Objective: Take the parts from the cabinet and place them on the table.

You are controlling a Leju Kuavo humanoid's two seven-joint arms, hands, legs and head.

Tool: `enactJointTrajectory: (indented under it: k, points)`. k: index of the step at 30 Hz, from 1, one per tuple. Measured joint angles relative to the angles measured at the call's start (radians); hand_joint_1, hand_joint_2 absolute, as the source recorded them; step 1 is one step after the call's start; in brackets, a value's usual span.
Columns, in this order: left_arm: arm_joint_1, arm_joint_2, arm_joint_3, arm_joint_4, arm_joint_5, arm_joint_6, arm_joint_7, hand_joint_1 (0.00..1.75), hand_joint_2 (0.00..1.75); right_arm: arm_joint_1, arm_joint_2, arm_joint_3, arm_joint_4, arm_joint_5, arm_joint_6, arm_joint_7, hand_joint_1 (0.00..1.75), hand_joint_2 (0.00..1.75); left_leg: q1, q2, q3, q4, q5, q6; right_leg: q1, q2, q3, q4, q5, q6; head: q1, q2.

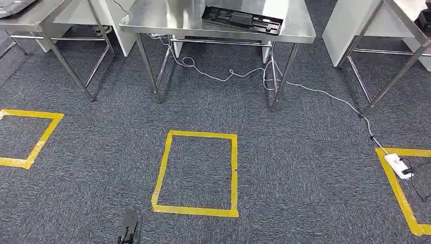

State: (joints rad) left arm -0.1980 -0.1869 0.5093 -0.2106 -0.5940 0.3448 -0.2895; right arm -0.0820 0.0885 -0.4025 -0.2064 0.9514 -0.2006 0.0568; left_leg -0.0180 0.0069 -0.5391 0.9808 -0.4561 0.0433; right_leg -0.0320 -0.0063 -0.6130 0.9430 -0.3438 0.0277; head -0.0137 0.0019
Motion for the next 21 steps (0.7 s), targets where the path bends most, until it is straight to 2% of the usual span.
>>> enactJointTrajectory:
  k: [2, 3, 4, 5, 6, 7, 8, 9, 10, 11, 12, 13, 14, 16, 17, 18, 19, 20, 21]
  points:
    - [0.0, 0.004, 0.0, 0.0, 0.0, -0.01, 0.003, 0.0, 0.0, -0.005, 0.006, 0.009, 0.0, 0.02, 0.026, 0.003, 0.0, 0.0, 0.012, -0.002, 0.005, -0.023, 0.019, 0.013, 0.016, 0.0, 0.003, -0.008, 0.004, 0.007, -0.001, 0.0]
    - [0.001, 0.004, 0.0, 0.0, 0.001, -0.012, 0.005, 0.0, 0.0, -0.007, 0.005, 0.015, 0.0, 0.028, 0.029, 0.006, 0.0, 0.0, 0.024, -0.002, 0.018, -0.035, 0.032, 0.013, 0.016, 0.001, -0.014, 0.008, -0.014, 0.004, 0.001, 0.0]
    - [0.002, 0.007, 0.0, 0.0, 0.007, -0.014, 0.008, 0.0, 0.0, -0.01, 0.005, 0.02, 0.0, 0.036, 0.035, 0.009, 0.0, 0.0, 0.025, -0.007, 0.013, -0.04, 0.04, 0.019, 0.017, 0.003, -0.034, 0.061, -0.056, -0.006, 0.002, 0.0]
    - [0.003, 0.009, 0.002, 0.0, 0.011, -0.017, 0.012, 0.0, 0.0, -0.013, 0.005, 0.025, 0.0, 0.045, 0.039, 0.013, 0.0, 0.0, 0.026, -0.01, 0.006, -0.04, 0.044, 0.019, 0.013, 0.005, -0.066, 0.143, -0.099, -0.013, 0.005, 0.0]
    - [0.007, 0.01, 0.003, 0.0, 0.013, -0.021, 0.015, 0.0, 0.0, -0.015, 0.005, 0.031, 0.0, 0.056, 0.046, 0.017, 0.0, 0.0, 0.026, -0.014, -0.001, -0.039, 0.047, 0.016, 0.009, 0.005, -0.104, 0.242, -0.142, -0.017, 0.004, 0.0]
    - [0.011, 0.011, 0.004, 0.0, 0.017, -0.021, 0.018, 0.0, 0.0, -0.018, 0.004, 0.036, 0.001, 0.067, 0.052, 0.023, 0.0, 0.0, 0.027, -0.02, -0.008, -0.038, 0.051, 0.012, 0.006, 0.005, -0.129, 0.317, -0.173, -0.013, 0.004, 0.0]
    - [0.015, 0.013, 0.006, 0.0, 0.018, -0.021, 0.019, 0.0, 0.0, -0.021, 0.004, 0.045, 0.001, 0.08, 0.062, 0.029, 0.0, 0.0, 0.029, -0.026, -0.013, -0.038, 0.055, 0.006, 0.003, 0.005, -0.132, 0.34, -0.18, -0.005, 0.004, 0.0]
    - [0.019, 0.013, 0.006, 0.001, 0.018, -0.021, 0.02, 0.0, 0.0, -0.025, 0.003, 0.052, 0.001, 0.089, 0.071, 0.034, 0.0, 0.0, 0.033, -0.033, -0.018, -0.037, 0.058, 0.0, -0.002, 0.005, -0.105, 0.311, -0.172, 0.005, 0.004, 0.0]
    - [0.021, 0.013, 0.007, 0.001, 0.018, -0.021, 0.021, 0.0, 0.0, -0.028, 0.002, 0.057, 0.001, 0.096, 0.079, 0.036, 0.0, 0.0, 0.038, -0.042, -0.022, -0.036, 0.061, -0.006, -0.008, 0.005, -0.055, 0.239, -0.152, 0.018, 0.004, 0.0]
    - [0.022, 0.013, 0.008, 0.002, 0.017, -0.02, 0.024, 0.0, 0.0, -0.034, 0.002, 0.064, 0.001, 0.102, 0.091, 0.039, 0.0, 0.0, 0.045, -0.053, -0.029, -0.028, 0.063, -0.014, -0.015, 0.008, 0.016, 0.126, -0.125, 0.034, 0.005, 0.0]
    - [0.021, 0.013, 0.008, 0.002, 0.012, -0.019, 0.027, 0.0, 0.0, -0.04, 0.001, 0.071, 0.001, 0.108, 0.102, 0.043, 0.0, 0.0, 0.048, -0.064, -0.039, -0.014, 0.062, -0.026, -0.027, 0.036, 0.075, 0.031, -0.116, 0.046, 0.006, 0.0]
    - [0.023, 0.016, 0.009, 0.002, 0.008, -0.017, 0.029, 0.0, 0.0, -0.049, 0.006, 0.077, 0.002, 0.113, 0.114, 0.045, 0.0, 0.0, 0.044, -0.071, -0.048, -0.008, 0.061, -0.038, -0.011, 0.064, 0.073, 0.038, -0.126, 0.038, 0.01, 0.0]
    - [0.025, 0.017, 0.009, 0.003, 0.007, -0.017, 0.031, 0.0, 0.0, -0.05, 0.004, 0.081, 0.002, 0.116, 0.121, 0.046, 0.0, 0.0, 0.046, -0.072, -0.053, 0.003, 0.056, -0.046, -0.014, 0.054, 0.076, 0.031, -0.12, 0.022, 0.007, 0.0]
    - [0.031, 0.017, 0.013, 0.003, 0.008, -0.015, 0.032, 0.0, 0.0, -0.061, 0.005, 0.092, 0.002, 0.117, 0.132, 0.048, 0.0, 0.0, 0.052, -0.083, -0.058, -0.003, 0.065, -0.054, -0.003, 0.043, 0.07, 0.045, -0.119, -0.001, -0.001, 0.0]
    - [0.037, 0.019, 0.015, 0.003, 0.008, -0.015, 0.032, 0.0, 0.0, -0.061, 0.006, 0.094, 0.002, 0.116, 0.134, 0.048, 0.0, 0.0, 0.059, -0.089, -0.059, 0.001, 0.067, -0.059, -0.006, 0.033, 0.068, 0.046, -0.116, -0.013, -0.002, 0.0]
    - [0.042, 0.019, 0.015, 0.004, 0.008, -0.015, 0.032, 0.0, 0.0, -0.063, 0.008, 0.097, 0.002, 0.117, 0.135, 0.048, 0.0, 0.0, 0.062, -0.078, -0.064, 0.012, 0.06, -0.062, -0.006, 0.024, 0.066, 0.045, -0.112, -0.021, -0.003, 0.0]
    - [0.044, 0.019, 0.015, 0.005, 0.009, -0.015, 0.031, 0.0, 0.0, -0.063, 0.008, 0.098, 0.002, 0.116, 0.137, 0.048, 0.0, 0.0, 0.06, -0.043, -0.082, 0.053, 0.023, -0.062, -0.001, 0.019, 0.063, 0.045, -0.109, -0.029, -0.005, 0.0]
    - [0.044, 0.019, 0.015, 0.005, 0.009, -0.015, 0.031, 0.0, 0.0, -0.063, 0.008, 0.099, 0.002, 0.116, 0.137, 0.048, 0.0, 0.0, 0.059, -0.024, -0.112, 0.122, -0.023, -0.063, 0.003, 0.01, 0.059, 0.045, -0.107, -0.034, -0.009, 0.0]
    - [0.044, 0.019, 0.016, 0.005, 0.009, -0.014, 0.031, 0.0, 0.0, -0.062, 0.008, 0.099, 0.002, 0.116, 0.135, 0.048, 0.0, 0.0, 0.058, -0.013, -0.152, 0.215, -0.072, -0.064, 0.01, -0.001, 0.053, 0.045, -0.103, -0.039, -0.009, 0.0]
